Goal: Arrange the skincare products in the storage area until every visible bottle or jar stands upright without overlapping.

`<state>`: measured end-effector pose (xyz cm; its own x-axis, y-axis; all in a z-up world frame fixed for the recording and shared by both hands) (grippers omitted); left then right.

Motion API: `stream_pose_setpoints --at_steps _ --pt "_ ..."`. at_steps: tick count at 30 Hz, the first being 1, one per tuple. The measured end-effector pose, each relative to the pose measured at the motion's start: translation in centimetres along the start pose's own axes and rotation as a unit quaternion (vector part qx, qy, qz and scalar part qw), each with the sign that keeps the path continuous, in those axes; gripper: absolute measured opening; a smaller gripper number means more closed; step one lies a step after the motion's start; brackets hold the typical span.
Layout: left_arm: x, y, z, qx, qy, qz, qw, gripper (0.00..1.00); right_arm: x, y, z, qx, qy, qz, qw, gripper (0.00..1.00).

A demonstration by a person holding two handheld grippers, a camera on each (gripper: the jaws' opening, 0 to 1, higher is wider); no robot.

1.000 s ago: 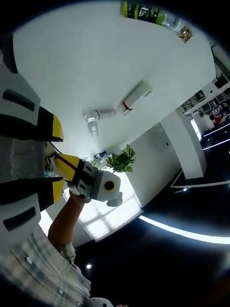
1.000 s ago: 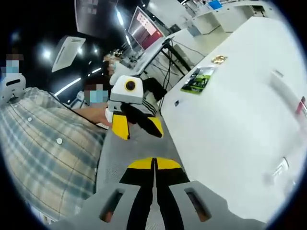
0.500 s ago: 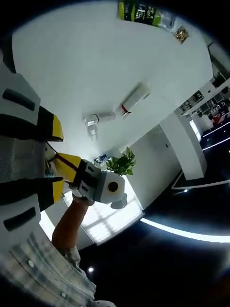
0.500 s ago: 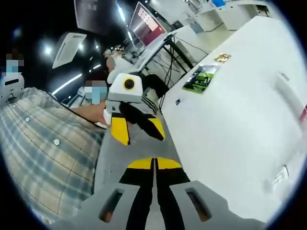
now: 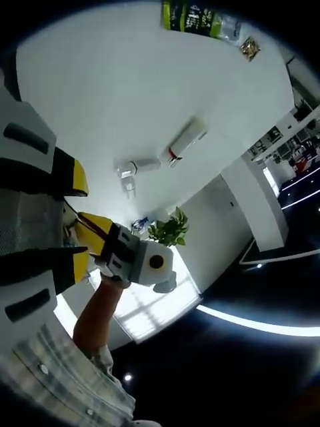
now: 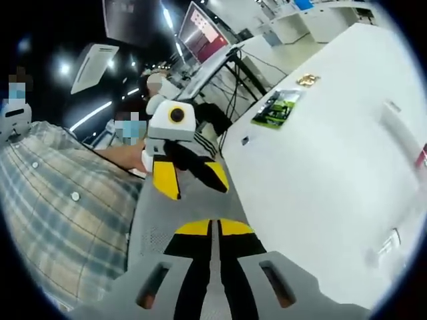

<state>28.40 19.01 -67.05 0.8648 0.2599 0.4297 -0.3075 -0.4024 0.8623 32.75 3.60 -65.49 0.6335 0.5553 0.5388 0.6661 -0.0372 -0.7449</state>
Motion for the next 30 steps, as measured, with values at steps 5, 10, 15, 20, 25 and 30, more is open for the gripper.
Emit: stream_pose_setpoints --at_steps 5,10,15,20,25,30 --pt "0.0 0.0 0.0 0.001 0.001 0.0 1.0 0.31 -0.1 0.1 0.3 0.001 -0.003 0.001 1.0 0.04" --pt "0.1 -0.1 -0.1 0.003 0.004 -0.001 1.0 0.3 0.3 0.0 0.4 -0.001 0.006 0.001 1.0 0.07" --pt "0.1 -0.2 0.0 0.008 0.003 -0.003 1.0 0.31 0.6 0.0 1.0 0.0 0.007 -0.004 1.0 0.08" --pt "0.7 -0.4 -0.3 0.018 0.027 -0.002 0.9995 0.32 0.7 0.1 1.1 -0.002 0.013 -0.008 0.9999 0.08" --pt "1.2 -1.2 -0.7 0.034 0.051 -0.02 0.9979 0.32 0.6 0.3 0.9 -0.011 0.029 -0.003 0.9995 0.11" --pt "1.6 -1.3 -0.8 0.045 0.068 -0.016 0.9966 0.34 0.8 1.0 0.4 -0.035 0.042 -0.006 0.9985 0.19"
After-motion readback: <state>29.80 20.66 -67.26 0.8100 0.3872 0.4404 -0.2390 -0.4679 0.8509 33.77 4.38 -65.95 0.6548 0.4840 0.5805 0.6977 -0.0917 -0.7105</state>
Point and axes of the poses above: the point that each gripper's makers call its tool centre point, and the gripper's own axes: z roughly forward along the fingers, y roughly to its right, x roughly out of its top, the point moved 8 cm from there along -z, roughly backward along the fingers, and after that the axes turned 9 degrees about x, right-handed, at the moved point
